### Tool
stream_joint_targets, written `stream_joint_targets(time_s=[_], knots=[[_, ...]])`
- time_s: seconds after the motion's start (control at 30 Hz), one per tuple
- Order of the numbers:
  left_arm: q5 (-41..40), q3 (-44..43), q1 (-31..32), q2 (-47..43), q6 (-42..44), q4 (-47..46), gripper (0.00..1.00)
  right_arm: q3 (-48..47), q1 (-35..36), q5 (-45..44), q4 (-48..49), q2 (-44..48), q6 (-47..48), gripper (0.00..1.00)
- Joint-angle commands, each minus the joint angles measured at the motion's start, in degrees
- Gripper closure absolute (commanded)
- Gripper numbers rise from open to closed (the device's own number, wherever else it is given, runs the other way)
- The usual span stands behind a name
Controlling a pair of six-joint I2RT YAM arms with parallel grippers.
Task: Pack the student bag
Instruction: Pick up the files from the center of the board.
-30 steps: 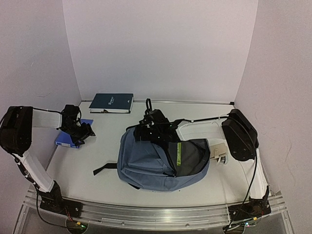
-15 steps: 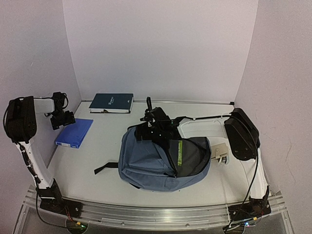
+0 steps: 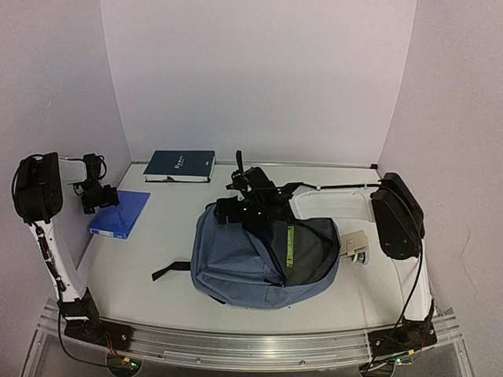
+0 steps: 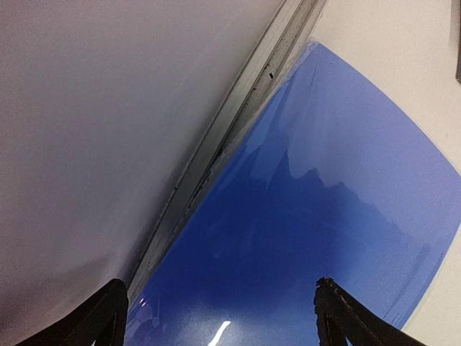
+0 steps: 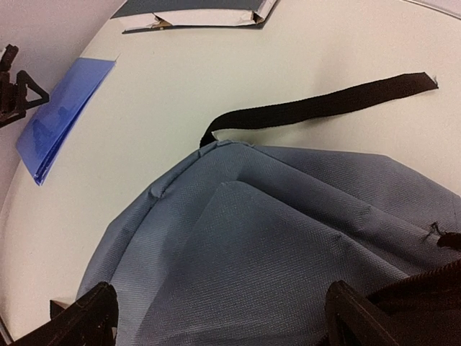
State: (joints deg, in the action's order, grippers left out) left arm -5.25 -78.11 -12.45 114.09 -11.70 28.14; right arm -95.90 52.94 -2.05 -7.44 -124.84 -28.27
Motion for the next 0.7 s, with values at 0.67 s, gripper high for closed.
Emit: stream_joint_targets(time_s=[0.67], knots=[[5.1,10.0,2.5,-2.4,-4.5,1.8,0.14,2.7,0.4,0.0,0.8,8.1,1.2,0.02]])
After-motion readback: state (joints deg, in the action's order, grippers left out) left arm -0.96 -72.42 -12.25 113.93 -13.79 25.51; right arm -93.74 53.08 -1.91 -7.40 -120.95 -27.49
